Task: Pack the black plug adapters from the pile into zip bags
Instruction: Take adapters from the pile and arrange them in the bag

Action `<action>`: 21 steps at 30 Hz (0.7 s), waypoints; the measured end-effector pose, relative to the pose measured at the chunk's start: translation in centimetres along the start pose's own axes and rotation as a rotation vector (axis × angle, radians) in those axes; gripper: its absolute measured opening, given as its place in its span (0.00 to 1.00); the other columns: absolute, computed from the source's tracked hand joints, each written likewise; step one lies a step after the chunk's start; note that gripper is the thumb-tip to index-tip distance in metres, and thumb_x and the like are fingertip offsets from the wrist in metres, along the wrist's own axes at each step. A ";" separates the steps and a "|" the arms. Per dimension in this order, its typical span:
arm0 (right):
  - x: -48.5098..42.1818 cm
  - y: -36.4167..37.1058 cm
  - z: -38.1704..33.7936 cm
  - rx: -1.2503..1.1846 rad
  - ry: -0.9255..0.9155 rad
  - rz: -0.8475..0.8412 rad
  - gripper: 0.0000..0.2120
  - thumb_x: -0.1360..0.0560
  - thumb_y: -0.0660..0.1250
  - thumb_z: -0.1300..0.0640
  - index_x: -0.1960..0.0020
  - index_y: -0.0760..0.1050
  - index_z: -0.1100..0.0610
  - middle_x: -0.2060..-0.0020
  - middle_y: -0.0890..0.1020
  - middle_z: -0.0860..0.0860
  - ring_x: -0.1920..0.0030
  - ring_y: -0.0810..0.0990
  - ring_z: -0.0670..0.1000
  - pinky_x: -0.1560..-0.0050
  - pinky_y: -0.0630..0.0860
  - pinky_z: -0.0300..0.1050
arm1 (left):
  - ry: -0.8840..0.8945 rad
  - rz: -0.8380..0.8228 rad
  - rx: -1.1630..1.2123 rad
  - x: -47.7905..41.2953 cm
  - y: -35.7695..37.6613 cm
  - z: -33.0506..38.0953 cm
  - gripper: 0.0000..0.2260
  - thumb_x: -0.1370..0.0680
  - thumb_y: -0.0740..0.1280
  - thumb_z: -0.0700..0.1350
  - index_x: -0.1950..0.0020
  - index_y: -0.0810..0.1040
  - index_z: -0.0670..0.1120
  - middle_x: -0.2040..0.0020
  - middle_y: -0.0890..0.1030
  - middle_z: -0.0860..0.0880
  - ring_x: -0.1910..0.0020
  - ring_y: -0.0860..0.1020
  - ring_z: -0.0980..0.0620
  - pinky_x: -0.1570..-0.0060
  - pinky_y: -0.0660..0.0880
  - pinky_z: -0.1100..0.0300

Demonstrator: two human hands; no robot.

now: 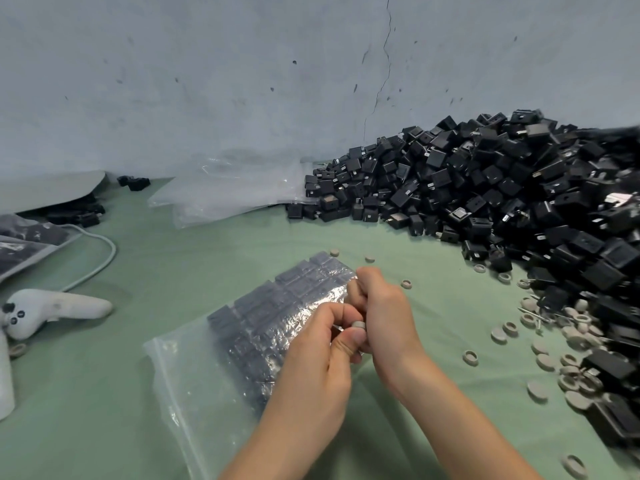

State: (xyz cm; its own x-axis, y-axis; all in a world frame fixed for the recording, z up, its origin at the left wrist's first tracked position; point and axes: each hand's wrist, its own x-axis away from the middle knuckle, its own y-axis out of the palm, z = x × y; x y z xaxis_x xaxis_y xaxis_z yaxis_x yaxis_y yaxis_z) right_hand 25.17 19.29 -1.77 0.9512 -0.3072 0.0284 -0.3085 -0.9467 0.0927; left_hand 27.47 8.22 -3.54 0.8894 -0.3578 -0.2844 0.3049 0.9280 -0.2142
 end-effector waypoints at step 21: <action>0.1 -0.7 -1.3 -1.119 0.524 0.120 0.17 0.25 0.56 0.59 0.72 0.62 0.54 0.76 0.65 0.47 0.83 0.65 0.47 0.80 0.70 0.36 | 0.171 0.118 -0.278 -0.2 1.0 0.8 0.05 0.23 0.66 0.56 0.49 0.77 0.60 0.49 0.78 0.60 0.49 0.78 0.60 0.57 0.69 0.74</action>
State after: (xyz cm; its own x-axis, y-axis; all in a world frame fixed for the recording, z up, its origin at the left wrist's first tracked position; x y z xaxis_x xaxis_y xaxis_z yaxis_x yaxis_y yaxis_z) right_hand 25.53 20.07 -0.52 0.8826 -0.0668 0.4654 -0.4673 -0.2330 0.8528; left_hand 27.89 9.25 -2.97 0.8361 -0.2840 -0.4693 0.0784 0.9086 -0.4102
